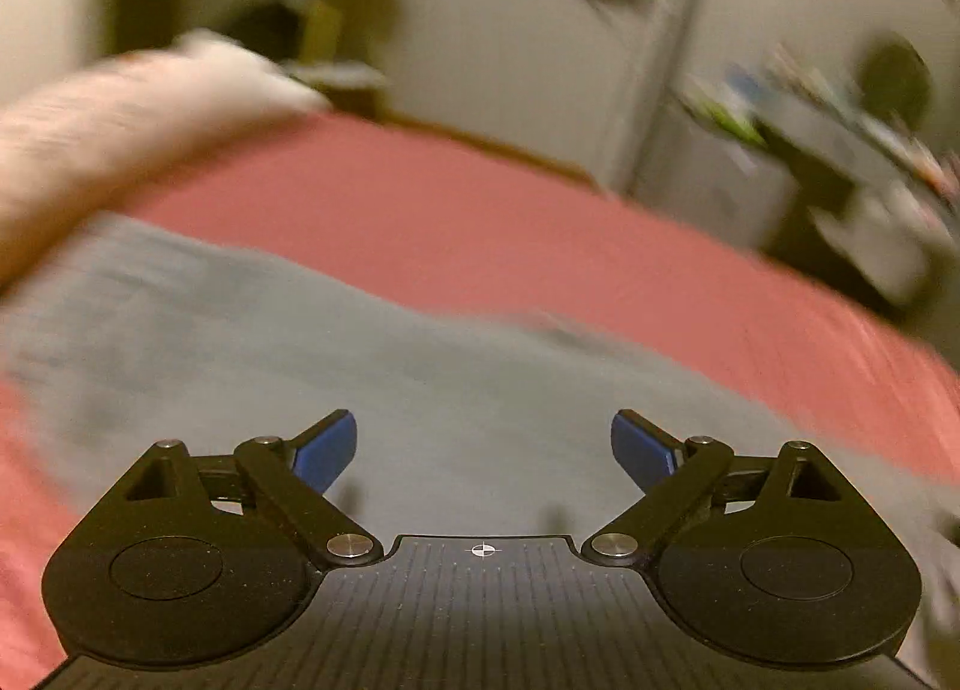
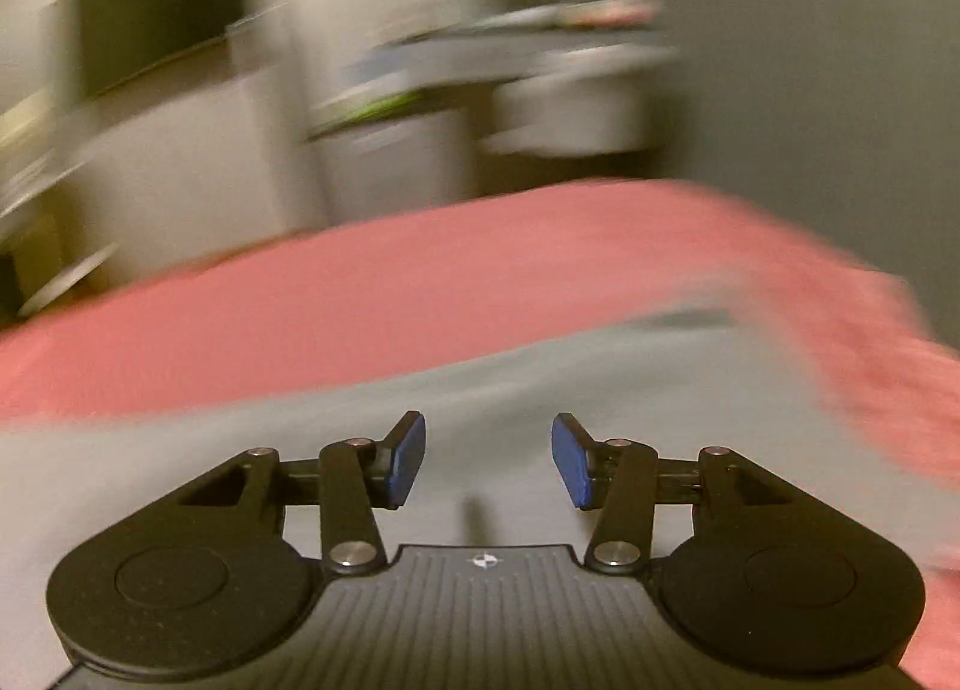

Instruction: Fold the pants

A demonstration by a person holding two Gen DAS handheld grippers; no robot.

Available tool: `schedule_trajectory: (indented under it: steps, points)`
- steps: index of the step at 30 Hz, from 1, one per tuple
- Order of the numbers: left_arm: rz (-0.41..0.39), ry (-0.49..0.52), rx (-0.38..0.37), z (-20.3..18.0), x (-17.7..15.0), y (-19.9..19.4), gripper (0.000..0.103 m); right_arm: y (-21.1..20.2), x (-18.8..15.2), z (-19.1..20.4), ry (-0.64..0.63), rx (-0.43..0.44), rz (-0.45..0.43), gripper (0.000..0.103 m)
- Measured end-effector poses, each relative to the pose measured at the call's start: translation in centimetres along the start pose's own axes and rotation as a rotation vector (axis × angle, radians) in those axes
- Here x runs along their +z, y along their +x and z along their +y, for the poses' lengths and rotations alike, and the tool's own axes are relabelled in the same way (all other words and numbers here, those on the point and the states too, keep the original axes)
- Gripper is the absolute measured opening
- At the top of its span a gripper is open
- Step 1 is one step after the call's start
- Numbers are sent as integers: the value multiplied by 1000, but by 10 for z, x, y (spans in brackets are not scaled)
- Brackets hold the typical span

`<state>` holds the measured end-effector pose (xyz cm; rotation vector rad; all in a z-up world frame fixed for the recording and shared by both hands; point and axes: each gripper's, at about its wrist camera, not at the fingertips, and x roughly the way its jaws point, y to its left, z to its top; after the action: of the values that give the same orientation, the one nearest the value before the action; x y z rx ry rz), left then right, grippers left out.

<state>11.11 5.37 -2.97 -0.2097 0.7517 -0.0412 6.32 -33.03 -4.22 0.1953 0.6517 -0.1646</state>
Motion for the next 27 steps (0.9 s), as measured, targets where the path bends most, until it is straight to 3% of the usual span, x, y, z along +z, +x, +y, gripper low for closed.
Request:
schedule_trajectory:
  steps: [2,3,5,7,9,10,12,14,17,19,20,21,24,26,27]
  points:
    - [69,86,-71,-43,-11,28,86,22,-6,40,-93,151,31,36]
    - [87,125,-84,-60,-16,37,84,30,-8,52,-121,187,45,33]
    - [98,222,-83,-89,-29,56,84,53,-12,61,-178,171,68,31]
    - [28,363,16,-108,-40,77,88,64,-8,47,-174,165,52,29]
    - [-58,430,53,-112,-42,86,93,72,2,29,-152,117,54,9]
    - [-77,432,70,-109,-41,90,94,74,5,17,-149,89,50,0]
    - [-88,392,77,-101,-35,96,97,86,16,-20,-161,17,19,0]
    - [-111,369,106,-87,-31,100,98,89,21,-60,-150,-153,12,0]
    - [-129,274,155,-66,-28,95,99,78,30,-120,52,-270,26,0]
    - [-127,202,167,-60,-25,82,97,65,37,-125,105,-317,22,0]
    - [-117,178,145,-64,-29,77,96,52,37,-119,122,-274,6,8]
    - [-106,173,110,-68,-33,69,96,42,33,-113,129,-207,-2,10]
    - [-73,258,21,-89,-42,52,96,24,8,-83,87,77,58,22]
    - [-64,335,6,-104,-52,44,96,34,-7,-70,8,145,136,27]
    - [-63,364,8,-106,-59,40,96,39,-10,-70,-38,118,122,27]
